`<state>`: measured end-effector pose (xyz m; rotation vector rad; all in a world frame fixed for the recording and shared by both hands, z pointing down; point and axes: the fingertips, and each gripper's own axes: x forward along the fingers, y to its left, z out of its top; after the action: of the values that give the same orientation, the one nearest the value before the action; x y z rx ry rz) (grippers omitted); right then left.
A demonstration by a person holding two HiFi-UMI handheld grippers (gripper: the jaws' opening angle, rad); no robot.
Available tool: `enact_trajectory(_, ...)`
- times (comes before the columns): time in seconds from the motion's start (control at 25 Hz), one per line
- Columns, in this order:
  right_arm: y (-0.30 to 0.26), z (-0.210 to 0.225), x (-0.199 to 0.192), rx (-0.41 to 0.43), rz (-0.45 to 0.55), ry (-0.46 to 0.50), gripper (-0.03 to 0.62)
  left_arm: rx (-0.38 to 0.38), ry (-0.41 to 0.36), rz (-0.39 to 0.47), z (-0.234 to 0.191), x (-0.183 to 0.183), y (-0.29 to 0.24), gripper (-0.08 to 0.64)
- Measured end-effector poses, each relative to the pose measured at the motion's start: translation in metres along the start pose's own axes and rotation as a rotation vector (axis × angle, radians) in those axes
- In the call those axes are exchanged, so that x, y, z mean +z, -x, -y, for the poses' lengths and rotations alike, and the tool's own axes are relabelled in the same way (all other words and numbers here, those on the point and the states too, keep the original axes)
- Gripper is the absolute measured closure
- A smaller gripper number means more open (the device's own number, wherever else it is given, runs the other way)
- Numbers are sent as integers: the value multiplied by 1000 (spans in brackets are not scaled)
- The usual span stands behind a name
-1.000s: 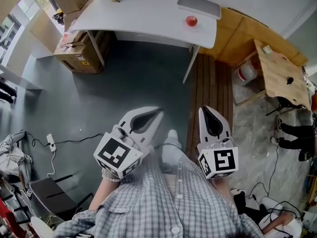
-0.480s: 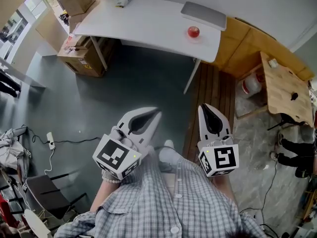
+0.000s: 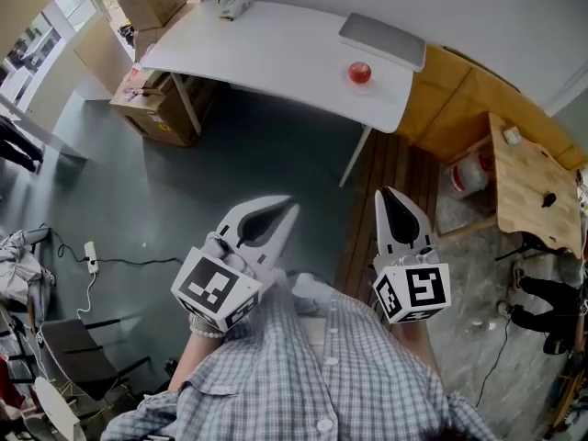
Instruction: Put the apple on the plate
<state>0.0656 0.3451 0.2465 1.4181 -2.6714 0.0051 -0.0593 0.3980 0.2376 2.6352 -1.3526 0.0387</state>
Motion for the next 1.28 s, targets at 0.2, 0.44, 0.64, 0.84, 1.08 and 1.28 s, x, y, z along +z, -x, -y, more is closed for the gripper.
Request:
enact_trajectory(0.2, -8, 21, 6, 5, 24, -42, 563, 14, 23, 18, -6, 4, -16, 551)
enact_trajectory(0.44, -7, 35, 14, 3, 56, -40, 563, -5, 11, 19, -4, 8, -34, 551)
enact_trajectory(0.64, -10, 47, 4, -7, 33, -67, 563, -13, -8, -4, -1, 7, -51, 551)
enact_trajectory(0.84, -19, 57, -5, -31, 11, -78, 563, -41, 14, -5, -6, 10, -62, 551)
enact_trajectory(1.08, -35, 72, -6, -75, 8, -78, 563, -72, 96, 34, -33, 17, -82, 551)
enact_trajectory(1.28, -57, 84, -11, -106, -20, -81, 563, -95, 86, 15, -56, 19, -107, 551)
